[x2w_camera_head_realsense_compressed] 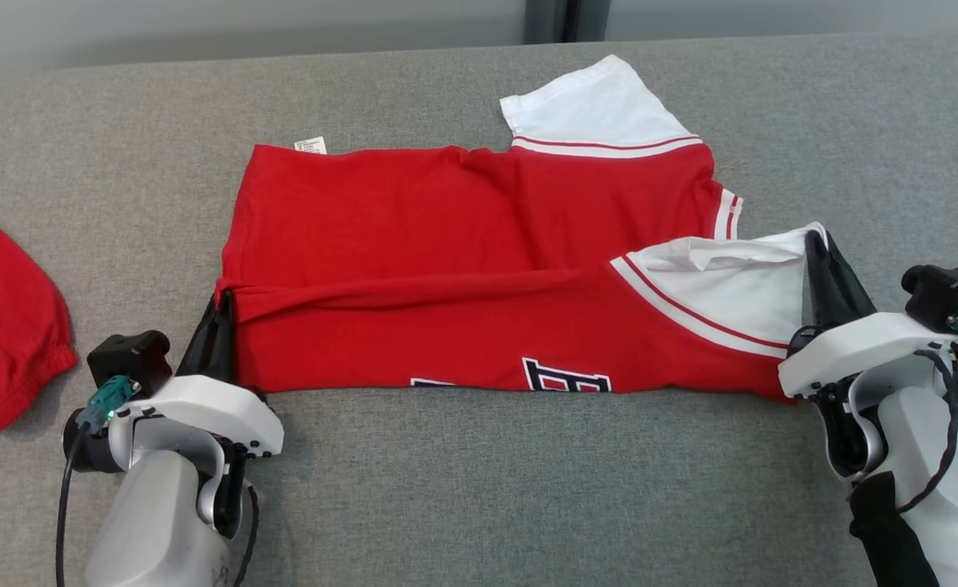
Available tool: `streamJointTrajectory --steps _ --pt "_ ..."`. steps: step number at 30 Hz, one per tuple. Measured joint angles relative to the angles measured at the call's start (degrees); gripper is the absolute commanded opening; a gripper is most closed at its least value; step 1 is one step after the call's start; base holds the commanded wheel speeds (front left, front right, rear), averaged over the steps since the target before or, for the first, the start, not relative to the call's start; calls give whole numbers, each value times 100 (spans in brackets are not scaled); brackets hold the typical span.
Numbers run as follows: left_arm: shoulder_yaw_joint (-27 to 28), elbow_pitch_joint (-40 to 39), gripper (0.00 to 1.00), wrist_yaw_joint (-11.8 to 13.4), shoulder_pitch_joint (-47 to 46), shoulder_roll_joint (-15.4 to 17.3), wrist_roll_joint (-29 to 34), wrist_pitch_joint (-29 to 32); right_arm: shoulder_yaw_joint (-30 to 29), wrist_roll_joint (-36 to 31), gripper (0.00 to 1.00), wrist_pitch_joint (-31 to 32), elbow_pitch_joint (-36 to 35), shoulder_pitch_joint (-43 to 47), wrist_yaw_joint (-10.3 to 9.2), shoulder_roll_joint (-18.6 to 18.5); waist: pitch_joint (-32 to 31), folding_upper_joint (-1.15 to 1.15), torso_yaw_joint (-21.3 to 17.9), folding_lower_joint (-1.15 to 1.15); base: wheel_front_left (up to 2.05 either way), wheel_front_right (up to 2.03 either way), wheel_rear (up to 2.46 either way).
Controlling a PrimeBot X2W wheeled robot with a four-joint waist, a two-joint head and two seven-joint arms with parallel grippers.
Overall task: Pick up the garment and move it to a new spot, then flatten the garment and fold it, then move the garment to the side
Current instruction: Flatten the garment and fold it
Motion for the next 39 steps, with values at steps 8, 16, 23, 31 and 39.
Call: streamJointTrajectory --steps 8,16,23,31,39 --pt "9 -460 100 80 352 12 -167 -1 -261 42 100 0 -736 433 -1 110 -40 0 41 0 0 0 0" --pt "-346 -616 100 159 1126 11 -431 0 -80 207 100 0 -1226 1525 -1 96 -194 0 42 0 0 0 0" --pt "-517 -635 100 293 1327 7 -593 0 158 411 100 0 -1018 1853 -1 65 -209 0 9 0 0 0 0" --pt "-592 -561 100 310 1135 7 -584 0 617 688 0 -44 -263 1448 -1 -21 -117 0 69 0 0 0 0" --pt "-490 -260 100 188 914 10 -598 -15 849 911 0 -25 -412 1298 -1 -114 -18 0 11 0 0 0 0"
